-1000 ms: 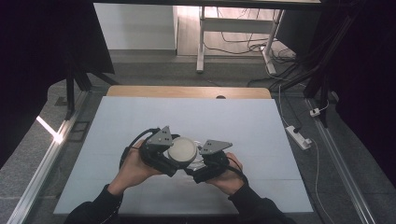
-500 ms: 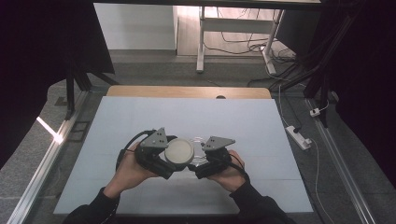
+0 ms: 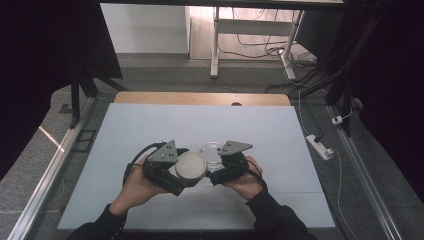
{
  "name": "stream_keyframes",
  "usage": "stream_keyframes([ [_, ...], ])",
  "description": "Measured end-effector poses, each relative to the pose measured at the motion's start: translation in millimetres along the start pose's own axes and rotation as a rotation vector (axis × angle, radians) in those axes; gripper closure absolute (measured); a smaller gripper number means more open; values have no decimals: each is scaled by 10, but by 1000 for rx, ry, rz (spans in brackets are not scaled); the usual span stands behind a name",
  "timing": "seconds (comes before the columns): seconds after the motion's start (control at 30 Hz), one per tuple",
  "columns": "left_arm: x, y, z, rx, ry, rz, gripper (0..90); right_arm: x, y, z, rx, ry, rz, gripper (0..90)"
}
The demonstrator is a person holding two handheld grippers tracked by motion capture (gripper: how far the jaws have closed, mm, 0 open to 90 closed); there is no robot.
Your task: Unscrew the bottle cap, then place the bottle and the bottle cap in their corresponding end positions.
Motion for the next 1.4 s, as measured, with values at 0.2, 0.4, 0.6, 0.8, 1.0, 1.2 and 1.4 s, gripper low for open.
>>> stream_keyframes([
  [0.2, 24, -20, -19, 7, -8, -3, 81, 82, 43, -42, 1, -11, -8, 64],
  [0.4, 66, -43, -53, 5, -13, -10, 81, 164, 89, -79, 5, -23, -17, 64],
  [0.6, 108, -64, -104, 3, -24, -23, 81, 218, 129, -116, 7, -30, -18, 64],
  [0.8, 137, -100, -156, 4, -33, -31, 81, 277, 161, -158, 5, -36, -20, 64],
  [1.0, 159, -172, -254, -6, -42, -37, 81, 343, 193, -181, 6, -45, -23, 64],
  [1.2, 176, -253, -379, -18, -52, -40, 81, 431, 233, -219, 6, -61, -28, 64],
  [1.4, 197, -331, -508, -30, -61, -41, 82, 478, 257, -291, -1, -68, -27, 64],
])
Point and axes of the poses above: each handheld gripper's, and its own axes: z roughly backward along the jaws, y roughly out of its top, x roughly to its right, the point moved 8 cm from there along -z, roughly forward along the jaws, and after that the axes turned 11 degrees about -z, right-handed, at the moved point
